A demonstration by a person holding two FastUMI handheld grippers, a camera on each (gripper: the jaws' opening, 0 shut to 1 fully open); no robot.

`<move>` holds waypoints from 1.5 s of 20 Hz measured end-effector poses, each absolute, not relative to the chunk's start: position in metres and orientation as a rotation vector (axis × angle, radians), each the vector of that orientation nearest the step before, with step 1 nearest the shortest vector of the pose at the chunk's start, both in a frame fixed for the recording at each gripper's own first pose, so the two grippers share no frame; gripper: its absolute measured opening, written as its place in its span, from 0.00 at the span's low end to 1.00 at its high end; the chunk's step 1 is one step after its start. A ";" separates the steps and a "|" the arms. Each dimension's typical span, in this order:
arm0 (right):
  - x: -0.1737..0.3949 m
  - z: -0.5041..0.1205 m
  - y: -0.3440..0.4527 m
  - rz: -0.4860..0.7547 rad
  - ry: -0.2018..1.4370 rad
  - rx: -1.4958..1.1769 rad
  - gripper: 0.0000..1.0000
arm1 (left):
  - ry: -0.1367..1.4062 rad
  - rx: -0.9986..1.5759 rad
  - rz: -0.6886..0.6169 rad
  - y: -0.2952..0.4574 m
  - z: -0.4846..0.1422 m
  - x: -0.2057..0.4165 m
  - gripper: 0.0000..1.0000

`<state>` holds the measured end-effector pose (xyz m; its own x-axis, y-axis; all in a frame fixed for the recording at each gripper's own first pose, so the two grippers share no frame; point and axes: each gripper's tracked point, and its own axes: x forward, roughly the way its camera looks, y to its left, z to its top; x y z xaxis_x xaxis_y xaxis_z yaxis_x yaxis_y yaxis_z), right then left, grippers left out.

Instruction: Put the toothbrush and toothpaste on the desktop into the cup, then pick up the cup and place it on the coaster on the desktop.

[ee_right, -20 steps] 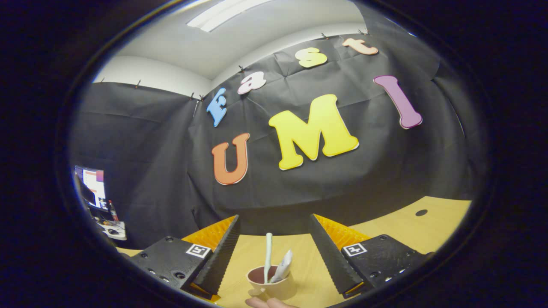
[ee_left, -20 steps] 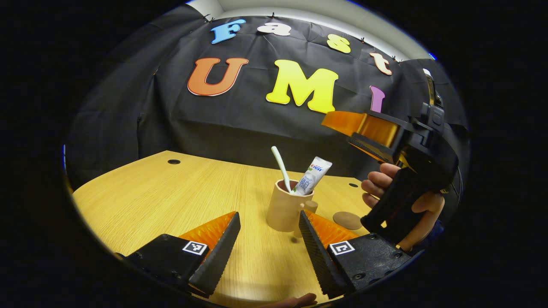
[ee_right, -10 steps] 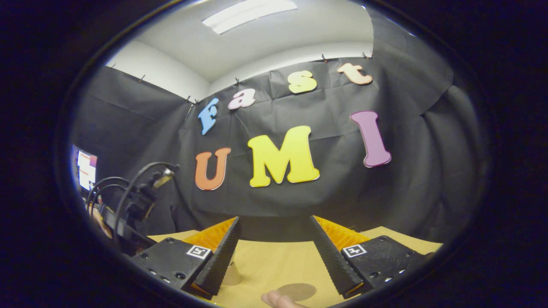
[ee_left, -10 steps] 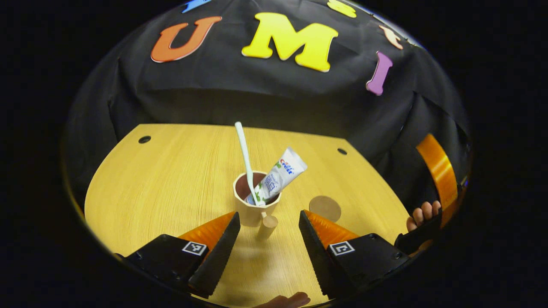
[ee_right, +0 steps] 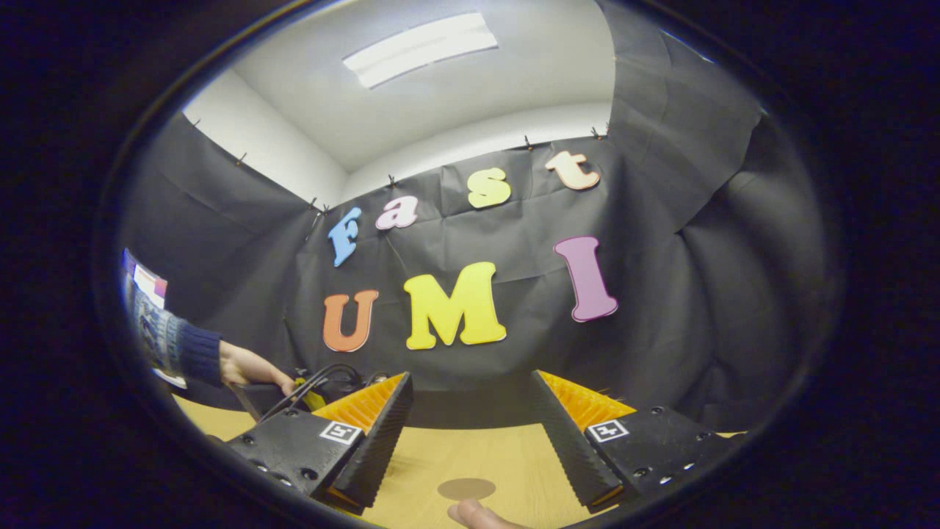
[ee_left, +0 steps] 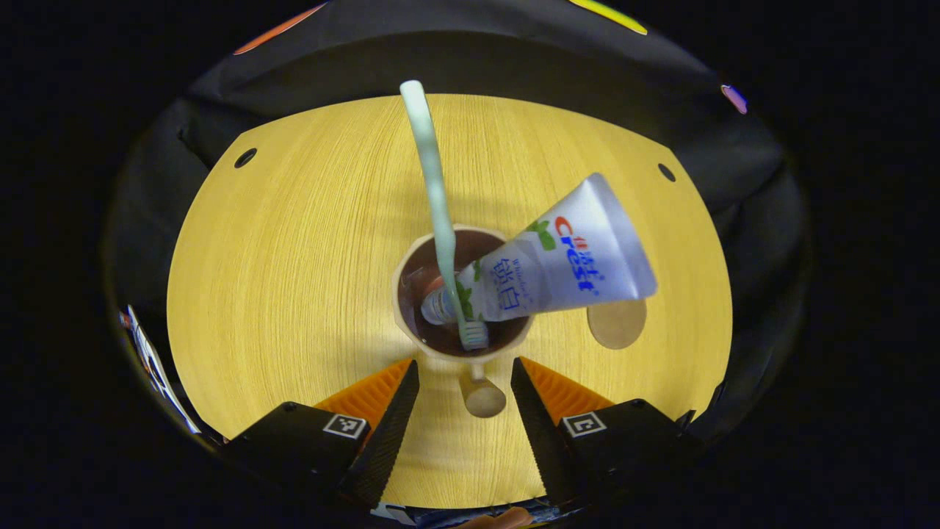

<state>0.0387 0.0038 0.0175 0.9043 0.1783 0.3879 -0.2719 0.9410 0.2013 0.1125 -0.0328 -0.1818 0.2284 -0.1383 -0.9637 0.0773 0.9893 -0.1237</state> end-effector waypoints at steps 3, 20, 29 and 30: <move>0.026 0.019 -0.022 0.224 -0.398 0.315 0.95 | 1.353 -0.048 -0.142 -0.041 -0.184 0.116 0.70; 0.044 -0.008 -0.061 0.166 -0.305 0.362 0.91 | 1.275 0.129 -0.278 -0.142 -0.068 0.155 0.26; 0.045 -0.033 -0.082 0.106 -0.234 0.307 0.91 | 1.284 0.238 -0.456 -0.292 -0.016 0.216 0.26; 0.044 -0.035 -0.083 0.105 -0.231 0.305 0.91 | 1.287 0.245 -0.454 -0.301 -0.010 0.226 0.26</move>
